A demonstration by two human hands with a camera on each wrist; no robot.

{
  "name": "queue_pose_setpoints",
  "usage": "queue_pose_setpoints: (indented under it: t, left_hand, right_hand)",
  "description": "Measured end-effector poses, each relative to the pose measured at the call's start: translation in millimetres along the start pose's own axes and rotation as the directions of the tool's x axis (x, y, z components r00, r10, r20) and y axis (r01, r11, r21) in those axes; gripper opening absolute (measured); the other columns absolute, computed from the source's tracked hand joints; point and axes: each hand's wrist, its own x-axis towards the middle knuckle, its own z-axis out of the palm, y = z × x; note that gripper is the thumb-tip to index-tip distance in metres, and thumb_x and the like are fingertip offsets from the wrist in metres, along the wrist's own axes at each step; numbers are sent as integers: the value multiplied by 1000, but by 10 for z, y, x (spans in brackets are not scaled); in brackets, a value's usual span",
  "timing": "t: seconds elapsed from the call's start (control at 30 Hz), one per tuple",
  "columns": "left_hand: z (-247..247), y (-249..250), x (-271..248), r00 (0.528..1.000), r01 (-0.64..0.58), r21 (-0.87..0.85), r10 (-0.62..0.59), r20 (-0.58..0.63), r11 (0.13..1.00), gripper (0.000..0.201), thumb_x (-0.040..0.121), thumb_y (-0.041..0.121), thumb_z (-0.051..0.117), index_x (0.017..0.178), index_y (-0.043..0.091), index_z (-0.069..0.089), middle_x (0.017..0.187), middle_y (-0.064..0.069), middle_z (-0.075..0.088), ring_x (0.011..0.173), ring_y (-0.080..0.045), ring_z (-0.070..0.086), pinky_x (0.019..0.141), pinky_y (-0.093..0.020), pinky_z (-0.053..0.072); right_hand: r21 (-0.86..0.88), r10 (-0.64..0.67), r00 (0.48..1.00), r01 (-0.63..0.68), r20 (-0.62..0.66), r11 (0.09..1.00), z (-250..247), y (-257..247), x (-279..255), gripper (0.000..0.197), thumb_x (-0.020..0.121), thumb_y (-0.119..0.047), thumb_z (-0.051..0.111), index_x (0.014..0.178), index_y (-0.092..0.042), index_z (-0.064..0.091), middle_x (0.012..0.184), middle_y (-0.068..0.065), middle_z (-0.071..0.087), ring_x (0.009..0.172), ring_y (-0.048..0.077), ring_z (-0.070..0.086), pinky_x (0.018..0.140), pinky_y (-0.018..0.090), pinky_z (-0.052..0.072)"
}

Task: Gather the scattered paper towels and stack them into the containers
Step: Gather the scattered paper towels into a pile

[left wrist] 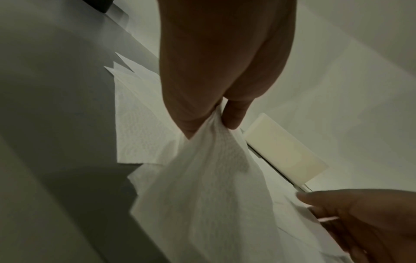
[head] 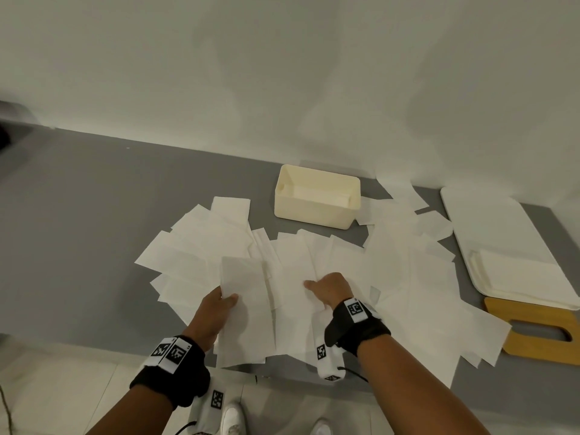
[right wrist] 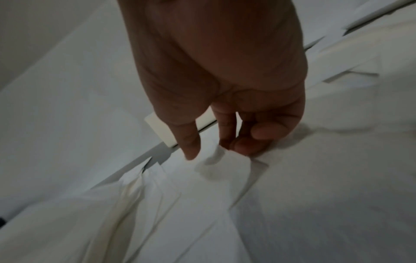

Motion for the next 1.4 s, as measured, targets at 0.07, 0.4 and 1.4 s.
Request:
queue_pose_setpoints:
  t: [0.07, 0.4, 1.4]
  left_hand:
    - [36, 9, 4, 1000, 5, 8, -5, 8, 1000, 27, 99, 14, 46, 123, 10, 58, 115, -13, 66, 105, -33, 63, 96, -51, 50]
    - [290, 165, -21, 991, 113, -215, -94, 95, 970, 27, 100, 3, 41, 123, 3, 55, 117, -17, 63, 104, -33, 59, 96, -46, 48]
    - [130, 214, -25, 998, -54, -185, 46, -46, 981, 27, 99, 10, 47, 123, 3, 57, 113, -16, 67, 93, -27, 64, 78, -35, 53]
  right_hand:
    - [-122, -57, 998, 55, -12, 991, 28, -71, -10, 36, 84, -38, 64, 86, -2, 62, 82, 5, 60, 82, 24, 58, 68, 26, 40]
    - [828, -134, 988, 7, 82, 561, -201, 0, -385, 32, 87, 7, 49, 114, -11, 55, 107, 7, 59, 89, 19, 60, 62, 26, 52]
    - [39, -179, 962, 191, -207, 981, 58, 51, -240, 32, 92, -35, 51, 110, -12, 65, 110, 4, 69, 103, 22, 64, 88, 29, 46]
